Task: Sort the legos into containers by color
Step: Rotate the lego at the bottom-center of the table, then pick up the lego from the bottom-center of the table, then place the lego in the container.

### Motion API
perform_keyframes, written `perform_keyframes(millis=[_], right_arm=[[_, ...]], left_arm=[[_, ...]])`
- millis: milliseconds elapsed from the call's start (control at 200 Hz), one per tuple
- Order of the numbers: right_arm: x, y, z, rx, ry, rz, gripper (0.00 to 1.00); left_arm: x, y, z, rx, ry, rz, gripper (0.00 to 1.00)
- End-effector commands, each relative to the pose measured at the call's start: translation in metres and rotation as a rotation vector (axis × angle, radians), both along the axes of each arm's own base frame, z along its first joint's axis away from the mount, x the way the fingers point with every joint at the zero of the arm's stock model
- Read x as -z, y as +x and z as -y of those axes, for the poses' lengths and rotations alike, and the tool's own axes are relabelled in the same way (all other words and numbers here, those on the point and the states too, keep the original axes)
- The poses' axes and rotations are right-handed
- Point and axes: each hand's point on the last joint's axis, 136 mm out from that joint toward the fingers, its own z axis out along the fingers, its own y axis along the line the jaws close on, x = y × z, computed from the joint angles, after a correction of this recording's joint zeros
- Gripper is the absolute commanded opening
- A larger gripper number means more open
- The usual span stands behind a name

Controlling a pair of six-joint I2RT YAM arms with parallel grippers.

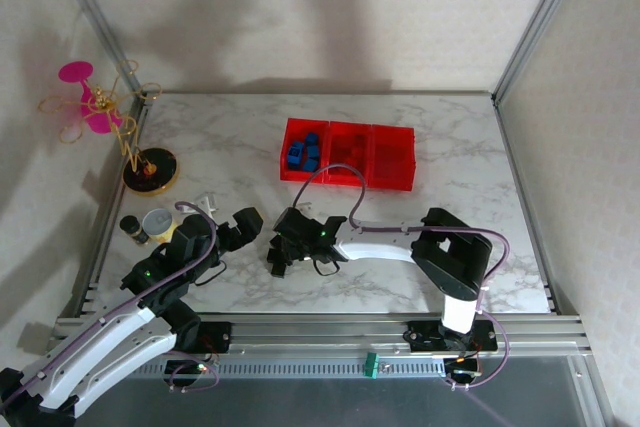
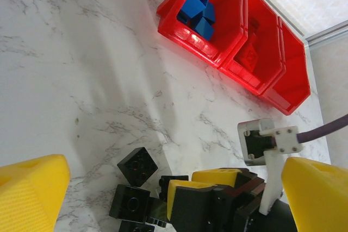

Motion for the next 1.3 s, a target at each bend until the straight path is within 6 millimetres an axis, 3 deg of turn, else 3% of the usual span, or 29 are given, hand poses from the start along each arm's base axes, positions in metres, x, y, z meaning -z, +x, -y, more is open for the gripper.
perform_keyframes(millis=[0, 370, 526, 656, 816, 1106, 1297], right_arm=[[0.006, 0.0, -0.005, 0.006, -0.013, -0.003, 0.48], [-0.002, 0.005, 0.006, 0.025, -0.013, 0.012, 0.25], [-0.021, 0.009, 0.011, 0.039, 0.021, 0.033, 0.23], [-0.041, 0.017, 0.027, 0.077, 0.037, 0.065, 0.23], [-0.067, 0.043, 0.065, 0.161, 0.027, 0.132, 0.24], [-0.119, 0.129, 0.162, 0.409, 0.062, 0.301, 0.24], [-0.127, 0.185, 0.215, 0.543, 0.01, 0.374, 0.24]], left_arm=[[0.002, 0.002, -0.008, -0.034, 0.02, 0.002, 1.0], [0.001, 0.005, -0.001, -0.013, 0.011, 0.005, 1.0], [-0.005, 0.007, 0.006, 0.009, -0.011, 0.013, 1.0], [-0.013, 0.007, 0.014, 0.048, -0.041, 0.031, 1.0], [-0.02, 0.008, 0.028, 0.097, -0.087, 0.051, 1.0], [-0.025, 0.012, 0.059, 0.174, -0.113, 0.068, 1.0], [-0.025, 0.02, 0.08, 0.212, -0.094, 0.071, 1.0]])
